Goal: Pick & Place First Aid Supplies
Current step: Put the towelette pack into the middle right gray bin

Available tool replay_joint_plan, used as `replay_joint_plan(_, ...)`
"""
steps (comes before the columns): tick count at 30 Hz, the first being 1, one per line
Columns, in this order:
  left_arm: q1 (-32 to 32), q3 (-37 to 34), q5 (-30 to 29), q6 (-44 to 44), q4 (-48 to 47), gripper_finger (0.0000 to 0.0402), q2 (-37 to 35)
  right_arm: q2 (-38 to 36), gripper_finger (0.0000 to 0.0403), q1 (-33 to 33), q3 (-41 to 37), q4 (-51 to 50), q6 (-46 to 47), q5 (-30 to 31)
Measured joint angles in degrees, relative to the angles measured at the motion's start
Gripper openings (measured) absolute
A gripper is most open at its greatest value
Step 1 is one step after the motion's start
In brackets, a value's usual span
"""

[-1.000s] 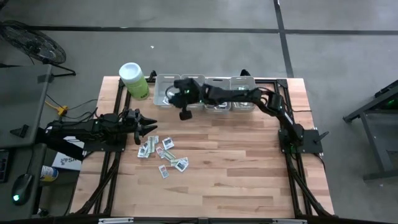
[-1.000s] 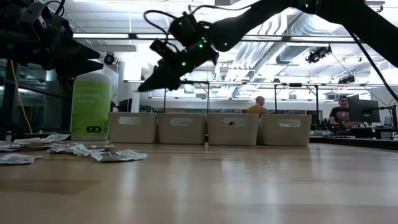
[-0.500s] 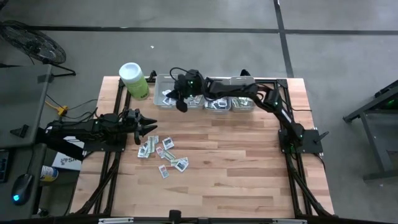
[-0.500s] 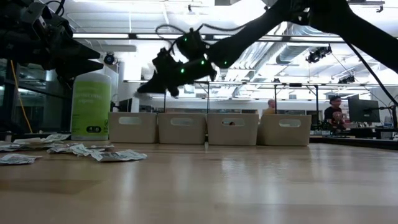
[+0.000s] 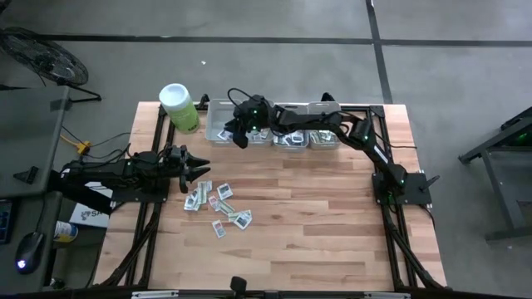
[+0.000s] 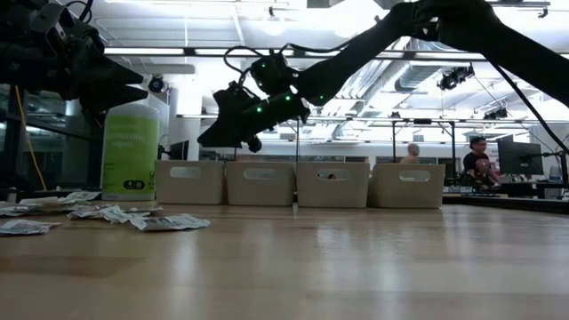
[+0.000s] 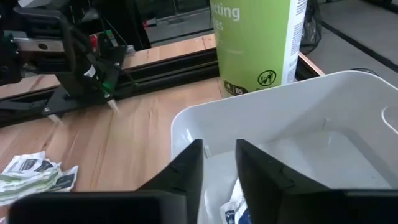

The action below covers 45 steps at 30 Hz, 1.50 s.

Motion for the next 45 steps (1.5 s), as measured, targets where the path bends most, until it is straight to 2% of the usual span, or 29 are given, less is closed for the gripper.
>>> replay_joint_plan(6, 0.0, 0.0, 0.0, 0.0, 0.0, 0.0150, 0.0, -0.1, 0.0134, 0.0, 0.0, 0.4, 0.0, -0.5)
replay_joint_plan(12, 0.0, 0.0, 0.0, 0.0, 0.0, 0.0150, 0.0, -3.2, 0.0161, 0.3, 0.0, -0.7, -0.1, -4.1)
replay_joint_plan(15, 0.0, 0.0, 0.0, 0.0, 0.0, 0.0150, 0.0, -5.0, 0.0163, 1.0, 0.0, -4.7, -1.5, -5.3)
replay_joint_plan(22, 0.0, 0.0, 0.1, 0.0, 0.0, 0.0150, 0.0, -9.8, 0.0148, 4.5, 0.2, -21.0, -8.7, -4.9)
replay_joint_plan(27, 0.0, 0.0, 0.0, 0.0, 0.0, 0.0150, 0.0, -10.0, 0.0140, 8.8, 0.0, -29.7, -12.3, -4.2)
replay_joint_plan(29, 0.0, 0.0, 0.1, 0.0, 0.0, 0.0150, 0.0, -10.1, 0.0140, 10.7, 0.0, -31.6, -14.7, -1.8)
replay_joint_plan(37, 0.0, 0.0, 0.1, 0.0, 0.0, 0.0150, 0.0, -9.6, 0.0146, 18.9, 0.0, -32.9, -25.7, 14.4)
replay_joint_plan(45, 0.0, 0.0, 0.0, 0.0, 0.0, 0.0150, 0.0, -4.5, 0.0145, 25.1, 0.0, -31.1, -35.6, 27.2)
